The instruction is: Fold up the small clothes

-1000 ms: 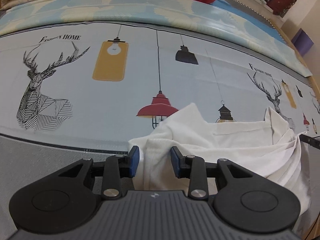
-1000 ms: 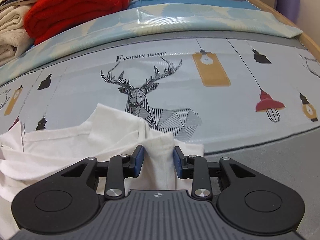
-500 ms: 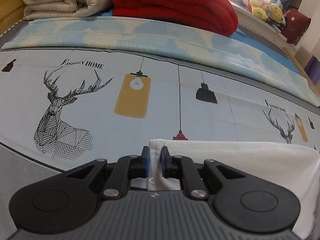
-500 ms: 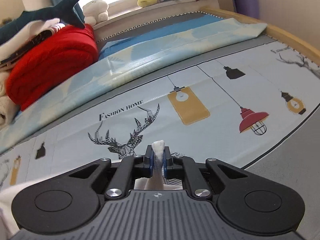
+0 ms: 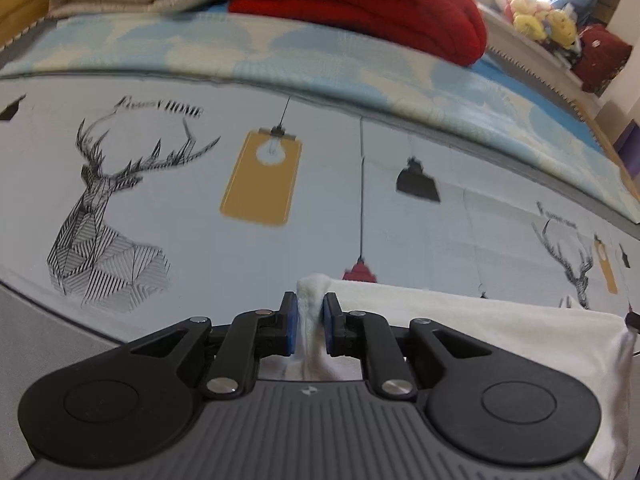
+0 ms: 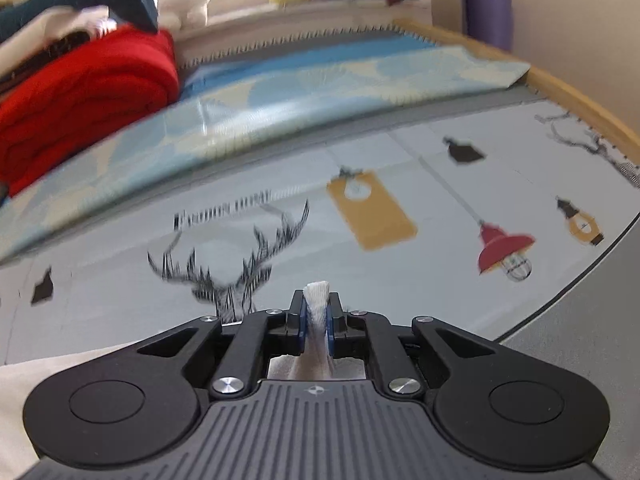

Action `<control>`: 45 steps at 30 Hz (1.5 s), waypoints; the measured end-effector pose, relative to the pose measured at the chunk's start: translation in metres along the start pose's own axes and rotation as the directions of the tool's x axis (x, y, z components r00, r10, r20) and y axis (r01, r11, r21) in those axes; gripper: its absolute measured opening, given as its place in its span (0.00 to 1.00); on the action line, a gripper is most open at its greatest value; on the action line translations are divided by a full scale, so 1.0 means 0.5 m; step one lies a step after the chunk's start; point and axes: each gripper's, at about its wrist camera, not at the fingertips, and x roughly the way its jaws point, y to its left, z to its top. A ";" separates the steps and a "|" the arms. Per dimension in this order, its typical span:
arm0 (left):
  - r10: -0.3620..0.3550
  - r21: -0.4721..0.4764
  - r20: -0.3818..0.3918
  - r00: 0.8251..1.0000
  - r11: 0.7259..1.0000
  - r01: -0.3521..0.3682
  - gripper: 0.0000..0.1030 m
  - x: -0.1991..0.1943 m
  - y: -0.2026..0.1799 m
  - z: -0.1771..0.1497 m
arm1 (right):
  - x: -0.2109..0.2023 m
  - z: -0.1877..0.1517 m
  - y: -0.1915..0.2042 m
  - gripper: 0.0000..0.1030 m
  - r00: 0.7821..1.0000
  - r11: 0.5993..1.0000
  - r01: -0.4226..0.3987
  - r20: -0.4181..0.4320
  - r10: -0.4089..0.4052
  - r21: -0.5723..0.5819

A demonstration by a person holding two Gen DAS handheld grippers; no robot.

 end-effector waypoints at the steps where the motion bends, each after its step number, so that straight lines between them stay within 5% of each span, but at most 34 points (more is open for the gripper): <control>1: 0.020 0.009 0.007 1.000 1.000 -0.020 0.15 -0.004 0.000 -0.001 | 0.002 -0.001 0.001 0.14 1.000 1.000 0.019 -0.007 -0.019 -0.004; 7: 0.023 0.041 0.072 0.997 0.999 -0.026 0.16 -0.062 0.003 -0.006 | -0.030 -0.002 -0.021 0.29 1.000 1.000 0.022 -0.004 -0.022 0.000; 11: 0.012 0.053 0.085 0.996 0.998 -0.016 0.16 -0.107 0.000 -0.023 | -0.073 -0.010 -0.037 0.29 1.000 0.999 0.005 0.007 -0.005 -0.031; 16: -0.075 0.029 0.039 0.996 0.997 0.074 0.16 -0.178 -0.002 -0.056 | -0.153 -0.037 -0.055 0.29 0.997 0.995 -0.082 -0.013 0.082 -0.052; 22: -0.134 0.159 0.011 0.991 0.979 0.130 0.16 -0.260 -0.037 -0.131 | -0.252 -0.095 -0.069 0.32 0.979 0.966 -0.199 -0.079 0.188 -0.166; 31: -0.080 0.233 -0.100 0.992 0.967 0.101 0.16 -0.238 -0.048 -0.211 | -0.303 -0.192 -0.082 0.33 0.971 0.931 -0.207 -0.182 0.157 -0.300; 34: -0.086 0.197 -0.169 0.982 0.973 0.119 0.17 -0.213 -0.027 -0.211 | -0.297 -0.195 -0.078 0.34 0.963 0.930 -0.228 -0.208 0.171 -0.288; 38: -0.088 0.161 -0.258 0.962 0.978 0.132 0.35 -0.180 -0.016 -0.219 | -0.267 -0.204 -0.068 0.36 0.944 0.927 -0.252 -0.279 0.174 -0.276; 45: -0.014 0.208 -0.352 0.936 0.974 0.093 0.35 -0.142 -0.009 -0.246 | -0.217 -0.232 -0.059 0.39 0.910 0.919 -0.246 -0.399 0.110 -0.309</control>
